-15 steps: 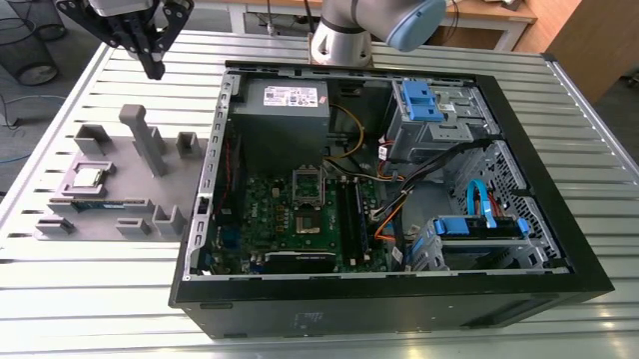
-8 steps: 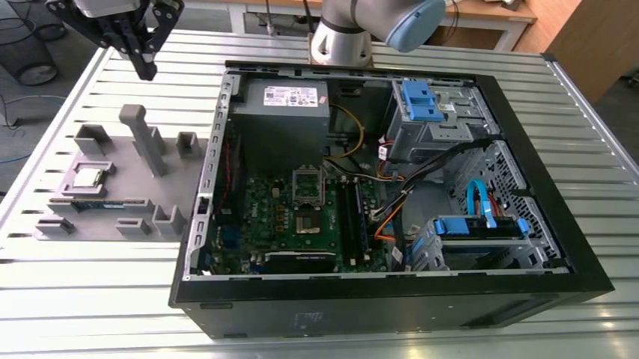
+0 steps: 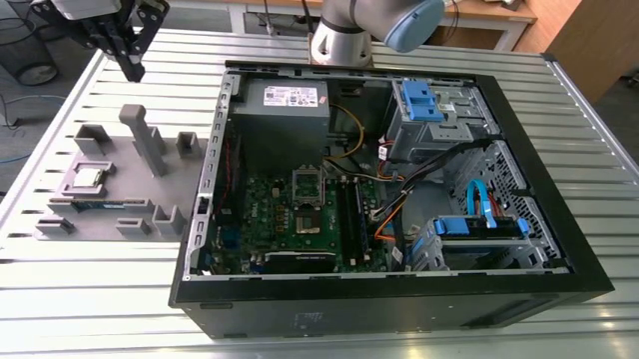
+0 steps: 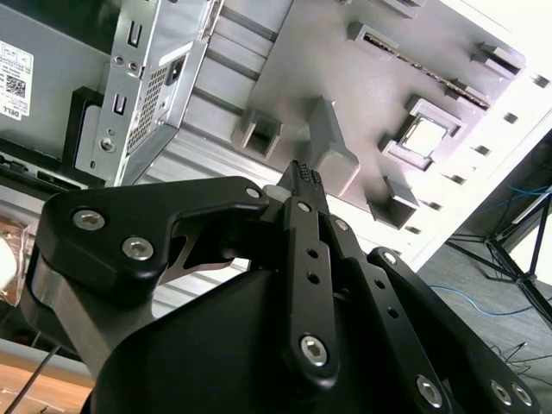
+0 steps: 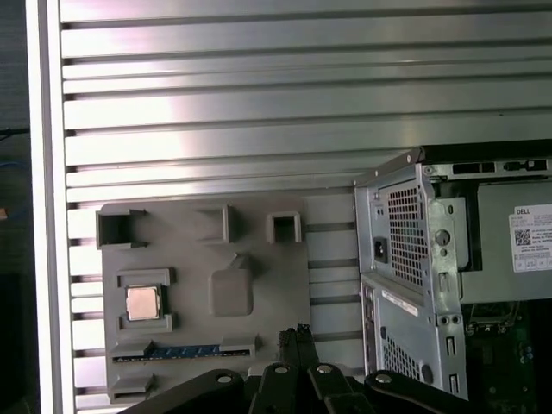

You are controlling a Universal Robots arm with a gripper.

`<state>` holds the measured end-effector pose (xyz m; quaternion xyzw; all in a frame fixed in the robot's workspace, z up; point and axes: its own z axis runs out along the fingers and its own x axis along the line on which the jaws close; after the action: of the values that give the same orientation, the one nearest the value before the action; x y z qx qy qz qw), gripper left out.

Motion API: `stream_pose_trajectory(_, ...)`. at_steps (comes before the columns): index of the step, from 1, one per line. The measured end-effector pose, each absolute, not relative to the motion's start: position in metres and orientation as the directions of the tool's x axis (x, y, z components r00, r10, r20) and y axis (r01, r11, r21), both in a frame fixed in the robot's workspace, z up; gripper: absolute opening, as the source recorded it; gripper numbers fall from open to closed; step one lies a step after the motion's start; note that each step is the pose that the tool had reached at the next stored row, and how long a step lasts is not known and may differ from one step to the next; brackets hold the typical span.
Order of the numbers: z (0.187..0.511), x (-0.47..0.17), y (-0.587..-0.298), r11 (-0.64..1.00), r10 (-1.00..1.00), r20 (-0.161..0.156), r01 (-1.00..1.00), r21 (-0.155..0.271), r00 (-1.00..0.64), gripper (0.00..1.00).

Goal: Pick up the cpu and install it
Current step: 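Reach for the cpu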

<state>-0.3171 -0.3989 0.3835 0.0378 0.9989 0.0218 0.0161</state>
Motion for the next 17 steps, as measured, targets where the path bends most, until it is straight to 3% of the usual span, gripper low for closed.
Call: stream_pose_trajectory(17,0.373,-0.345,-0.399,0.996,0.076,-0.03,0.075,0.045,-0.997,0.11)
